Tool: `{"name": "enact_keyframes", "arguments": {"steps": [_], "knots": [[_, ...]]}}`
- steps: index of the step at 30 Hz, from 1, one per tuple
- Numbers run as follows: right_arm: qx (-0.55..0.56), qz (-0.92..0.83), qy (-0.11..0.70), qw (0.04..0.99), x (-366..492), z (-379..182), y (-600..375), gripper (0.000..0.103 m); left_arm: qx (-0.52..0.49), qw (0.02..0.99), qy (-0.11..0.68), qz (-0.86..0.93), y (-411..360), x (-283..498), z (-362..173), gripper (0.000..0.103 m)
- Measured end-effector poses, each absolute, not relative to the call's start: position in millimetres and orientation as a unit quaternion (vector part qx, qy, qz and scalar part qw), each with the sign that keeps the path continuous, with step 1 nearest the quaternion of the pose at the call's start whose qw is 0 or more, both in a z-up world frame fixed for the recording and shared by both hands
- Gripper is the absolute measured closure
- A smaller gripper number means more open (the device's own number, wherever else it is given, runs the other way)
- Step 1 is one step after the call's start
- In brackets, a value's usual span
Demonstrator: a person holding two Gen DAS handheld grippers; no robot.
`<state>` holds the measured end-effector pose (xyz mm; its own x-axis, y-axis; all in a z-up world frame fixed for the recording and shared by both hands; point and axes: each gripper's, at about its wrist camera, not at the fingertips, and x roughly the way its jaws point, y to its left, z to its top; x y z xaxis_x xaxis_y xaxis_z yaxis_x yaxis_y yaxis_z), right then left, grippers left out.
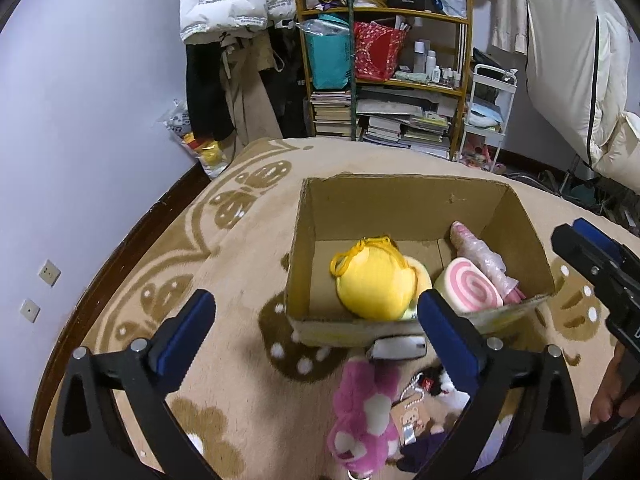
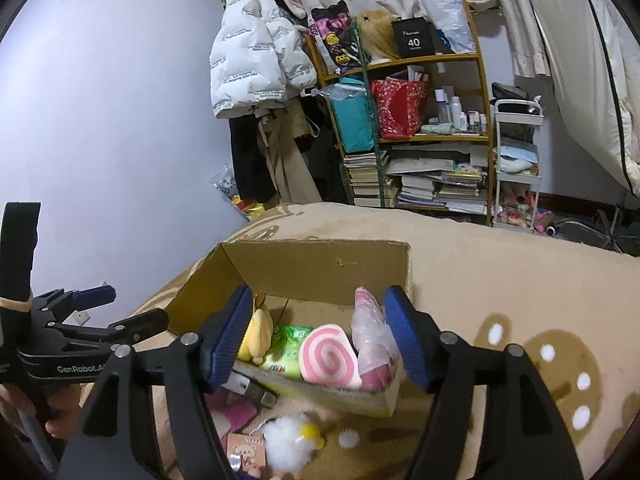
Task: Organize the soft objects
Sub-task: 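Release the dog plush and the pink plush into the box with both tools, then lower both tools toward the pink bunny and purple doll beside the box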
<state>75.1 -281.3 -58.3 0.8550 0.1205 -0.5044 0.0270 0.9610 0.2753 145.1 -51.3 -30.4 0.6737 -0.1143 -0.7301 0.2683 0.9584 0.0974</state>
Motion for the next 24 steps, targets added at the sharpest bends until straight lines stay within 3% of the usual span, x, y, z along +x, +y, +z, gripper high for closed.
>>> {"name": "enact_keyframes", "arguments": {"steps": [14, 24], "knots": [[0.123, 0.021, 0.278, 0.953, 26.9, -44.1, -264.5, 0.001, 0.107, 0.889, 0.433, -0.103, -33.4, 101.5, -24.0, 0.003], [0.121, 0.026, 0.316, 0.941, 0.6, -52.0, -253.4, 0.000, 0.107, 0.882, 0.449, -0.099, -23.2, 79.4, -17.7, 0.003]]}}
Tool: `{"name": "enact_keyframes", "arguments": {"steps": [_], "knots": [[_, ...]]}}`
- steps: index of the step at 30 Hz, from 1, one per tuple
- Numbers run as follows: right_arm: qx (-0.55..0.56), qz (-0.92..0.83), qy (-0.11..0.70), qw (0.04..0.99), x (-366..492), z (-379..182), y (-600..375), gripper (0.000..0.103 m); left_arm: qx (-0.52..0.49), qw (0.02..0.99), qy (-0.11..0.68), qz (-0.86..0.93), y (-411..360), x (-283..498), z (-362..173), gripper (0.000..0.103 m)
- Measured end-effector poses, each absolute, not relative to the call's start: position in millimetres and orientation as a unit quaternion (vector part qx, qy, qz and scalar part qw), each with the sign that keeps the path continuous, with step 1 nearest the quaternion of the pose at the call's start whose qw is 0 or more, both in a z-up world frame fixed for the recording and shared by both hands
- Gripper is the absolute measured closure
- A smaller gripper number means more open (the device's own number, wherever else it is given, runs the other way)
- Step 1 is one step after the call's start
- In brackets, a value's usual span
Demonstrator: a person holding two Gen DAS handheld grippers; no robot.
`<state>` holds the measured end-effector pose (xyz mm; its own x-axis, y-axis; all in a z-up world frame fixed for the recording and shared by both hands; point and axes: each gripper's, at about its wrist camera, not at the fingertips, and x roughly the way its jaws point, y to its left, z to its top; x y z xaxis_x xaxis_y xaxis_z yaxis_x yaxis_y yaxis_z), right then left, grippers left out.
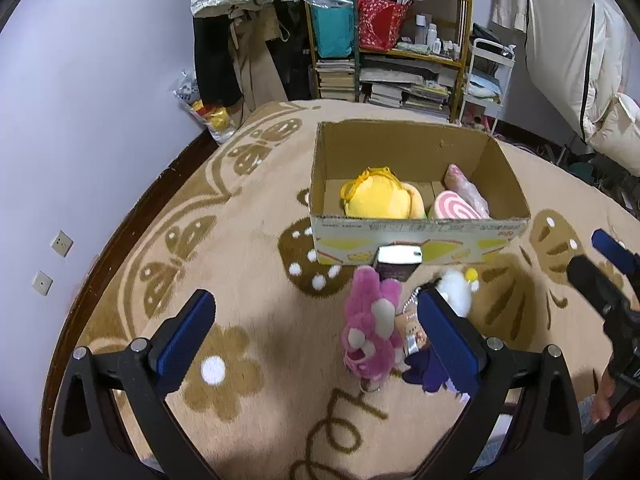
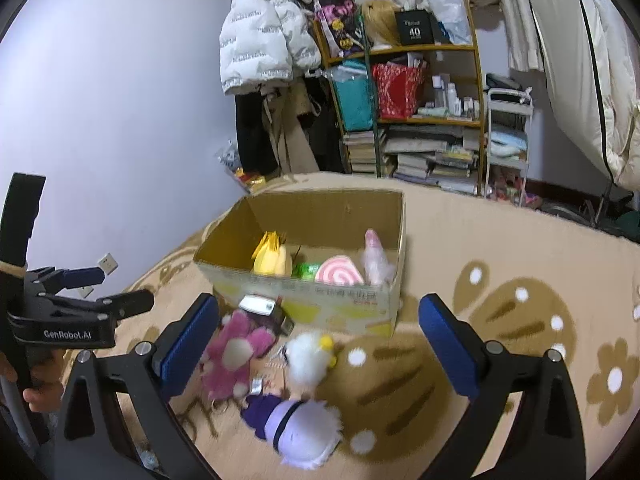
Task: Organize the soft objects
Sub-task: 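Lower both tools toward the pink bunny and purple doll beside the box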
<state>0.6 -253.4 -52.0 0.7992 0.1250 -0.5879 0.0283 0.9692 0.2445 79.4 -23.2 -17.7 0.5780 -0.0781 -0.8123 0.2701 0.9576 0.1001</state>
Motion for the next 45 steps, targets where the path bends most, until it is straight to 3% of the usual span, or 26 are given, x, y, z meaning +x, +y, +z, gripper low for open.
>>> {"name": "enact_keyframes", "arguments": {"steps": [45], "knots": [[0.119, 0.045, 0.547, 0.827, 45.9, -180.1, -220.1, 0.000, 0.130, 0.760, 0.626, -0.114, -53.6, 122.5, -140.7, 0.003]]}}
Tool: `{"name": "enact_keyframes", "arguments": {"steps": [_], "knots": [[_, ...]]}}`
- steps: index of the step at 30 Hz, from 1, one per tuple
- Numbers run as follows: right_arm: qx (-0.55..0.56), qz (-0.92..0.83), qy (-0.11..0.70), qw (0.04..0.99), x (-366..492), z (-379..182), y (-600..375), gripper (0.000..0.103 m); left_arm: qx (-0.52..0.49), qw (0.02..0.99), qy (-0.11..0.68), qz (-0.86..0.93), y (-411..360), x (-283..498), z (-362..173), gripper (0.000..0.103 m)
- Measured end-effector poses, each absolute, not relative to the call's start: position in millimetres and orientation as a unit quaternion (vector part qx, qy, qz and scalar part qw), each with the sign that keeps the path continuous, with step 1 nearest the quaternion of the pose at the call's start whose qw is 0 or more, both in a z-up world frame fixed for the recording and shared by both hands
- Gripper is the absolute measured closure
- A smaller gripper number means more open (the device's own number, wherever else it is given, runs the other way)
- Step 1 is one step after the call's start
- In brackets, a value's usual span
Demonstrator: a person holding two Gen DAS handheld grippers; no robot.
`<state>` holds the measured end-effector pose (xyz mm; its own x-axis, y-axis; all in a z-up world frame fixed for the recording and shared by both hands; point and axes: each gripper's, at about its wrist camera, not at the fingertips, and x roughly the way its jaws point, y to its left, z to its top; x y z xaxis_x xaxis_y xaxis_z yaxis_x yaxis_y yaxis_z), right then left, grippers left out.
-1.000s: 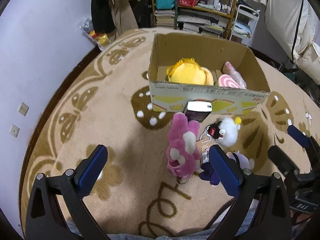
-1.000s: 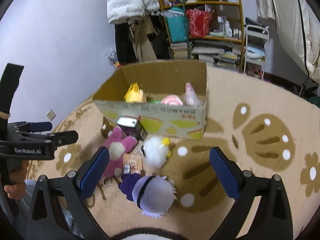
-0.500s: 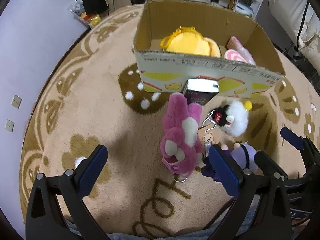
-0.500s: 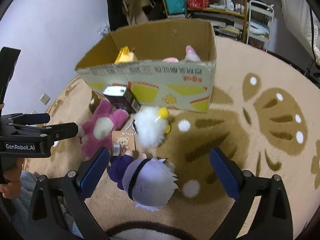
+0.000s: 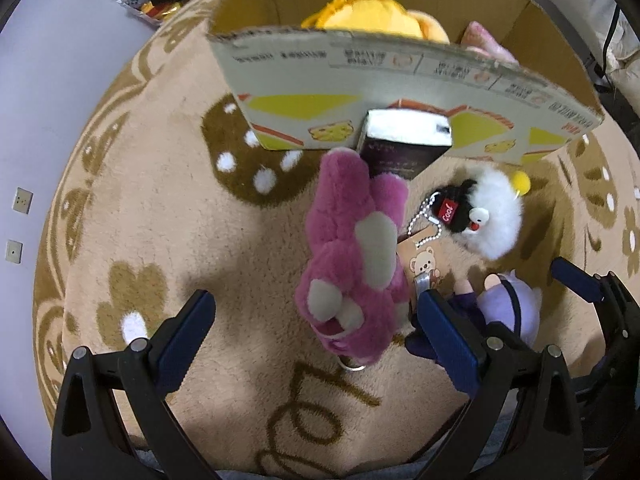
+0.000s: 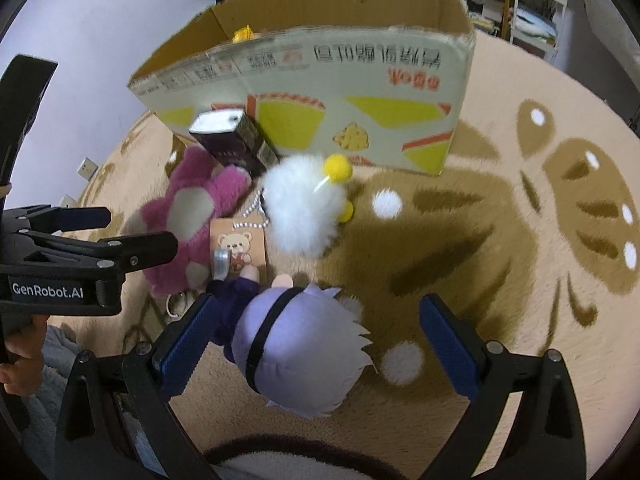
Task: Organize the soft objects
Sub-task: 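Lower both tools toward the pink bunny and purple doll beside the box, then grasp the pink bunny plush with the left tool while the right tool grasps the purple doll, then lift the bunny and the doll up with both tools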
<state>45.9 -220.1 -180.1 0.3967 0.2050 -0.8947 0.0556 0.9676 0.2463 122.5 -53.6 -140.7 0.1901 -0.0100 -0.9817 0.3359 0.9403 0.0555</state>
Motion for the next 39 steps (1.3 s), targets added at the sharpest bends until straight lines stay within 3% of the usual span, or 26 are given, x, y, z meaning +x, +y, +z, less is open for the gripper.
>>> {"name": "enact_keyframes", "arguments": {"steps": [8, 12, 14, 18, 22, 39], "knots": [[0.124, 0.056, 0.576, 0.806, 47.9, -195.6, -214.7, 0.000, 0.137, 0.735, 0.655, -0.112, -59.3, 129.5, -165.4, 0.005], [0.142, 0.065, 0.583, 0.797, 47.6, -200.7, -217.3, 0.001, 0.111, 0.724, 0.671, -0.118, -56.7, 132.7, -176.4, 0.014], [0.154, 0.078, 0.580, 0.796, 45.6, -199.0, -218.9, 0.012, 0.106, 0.723, 0.670, -0.126, -57.6, 132.9, -177.2, 0.020], [0.169, 0.104, 0.578, 0.791, 43.9, -196.7, -215.9, 0.034, 0.104, 0.724, 0.665, -0.150, -62.7, 129.4, -175.4, 0.041], [0.161, 0.104, 0.573, 0.797, 41.8, -191.7, -210.8, 0.040, 0.101, 0.726, 0.661, -0.159, -66.7, 125.6, -171.7, 0.053], [0.127, 0.053, 0.494, 0.858, 29.0, -149.1, -224.6, 0.044, 0.093, 0.794, 0.591, -0.111, -38.7, 94.5, -113.1, 0.055]]}}
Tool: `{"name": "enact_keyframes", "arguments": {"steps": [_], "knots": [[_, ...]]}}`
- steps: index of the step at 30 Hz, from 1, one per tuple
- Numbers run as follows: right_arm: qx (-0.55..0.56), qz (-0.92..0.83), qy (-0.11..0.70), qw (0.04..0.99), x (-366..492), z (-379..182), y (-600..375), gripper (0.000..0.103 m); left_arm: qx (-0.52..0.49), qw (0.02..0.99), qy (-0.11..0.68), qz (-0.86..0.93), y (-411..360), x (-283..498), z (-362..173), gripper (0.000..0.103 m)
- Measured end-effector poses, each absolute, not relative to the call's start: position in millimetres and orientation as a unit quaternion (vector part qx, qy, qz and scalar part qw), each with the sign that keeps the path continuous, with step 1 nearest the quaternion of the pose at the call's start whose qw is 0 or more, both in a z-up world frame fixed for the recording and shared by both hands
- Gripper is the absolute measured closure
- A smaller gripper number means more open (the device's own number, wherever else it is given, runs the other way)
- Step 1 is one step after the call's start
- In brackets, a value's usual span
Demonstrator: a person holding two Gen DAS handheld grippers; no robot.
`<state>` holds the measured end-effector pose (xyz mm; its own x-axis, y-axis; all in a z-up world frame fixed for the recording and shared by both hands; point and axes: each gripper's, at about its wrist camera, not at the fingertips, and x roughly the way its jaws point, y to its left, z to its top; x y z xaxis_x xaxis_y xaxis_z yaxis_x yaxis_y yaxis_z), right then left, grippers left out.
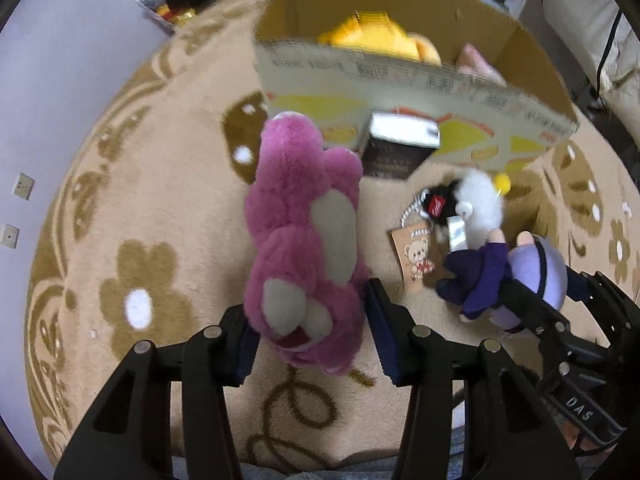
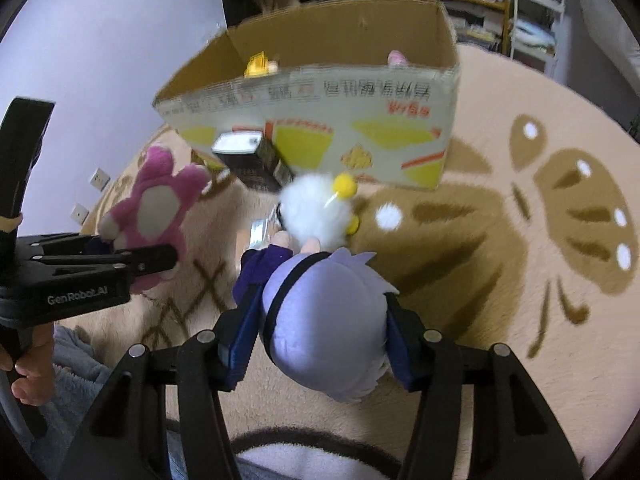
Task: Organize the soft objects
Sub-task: 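Lift the bunny and the doll up with both tools, then carry the bunny and the doll over the box and lower them inside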
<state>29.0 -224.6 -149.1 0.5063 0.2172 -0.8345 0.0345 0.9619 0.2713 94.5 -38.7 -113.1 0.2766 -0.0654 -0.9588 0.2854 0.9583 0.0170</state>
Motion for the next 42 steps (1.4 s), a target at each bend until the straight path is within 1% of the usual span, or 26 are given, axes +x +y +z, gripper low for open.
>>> {"name": "enact_keyframes", "arguments": {"steps": [8, 9, 16, 29, 34, 42], "knots": [[0.092, 0.022, 0.421, 0.902, 3.9, -104.7, -228.4, 0.044, 0.078, 0.844, 0.522, -0.099, -30.5, 70.3, -70.9, 0.055], [0.085, 0.016, 0.415, 0.906, 4.5, -101.0, -225.5, 0.044, 0.078, 0.848, 0.514, -0.100, -31.2, 76.5, -66.3, 0.055], [0.051, -0.013, 0.362, 0.931, -2.2, -69.7, -221.8, 0.044, 0.085, 0.881, 0.452, -0.110, -26.2, 74.5, -50.2, 0.055], [0.036, -0.068, 0.295, 0.952, 3.2, -38.0, -234.1, 0.044, 0.087, 0.928, 0.353, -0.082, -24.6, 70.6, -18.2, 0.055], [0.025, -0.078, 0.276, 0.958, 10.6, -31.2, -238.2, 0.044, 0.077, 0.938, 0.329, -0.078, -25.4, 79.9, -8.8, 0.055], [0.016, -0.086, 0.251, 0.964, 24.1, -20.9, -244.1, 0.044, 0.095, 0.945, 0.302, -0.078, -40.3, 97.4, -3.6, 0.055]]}}
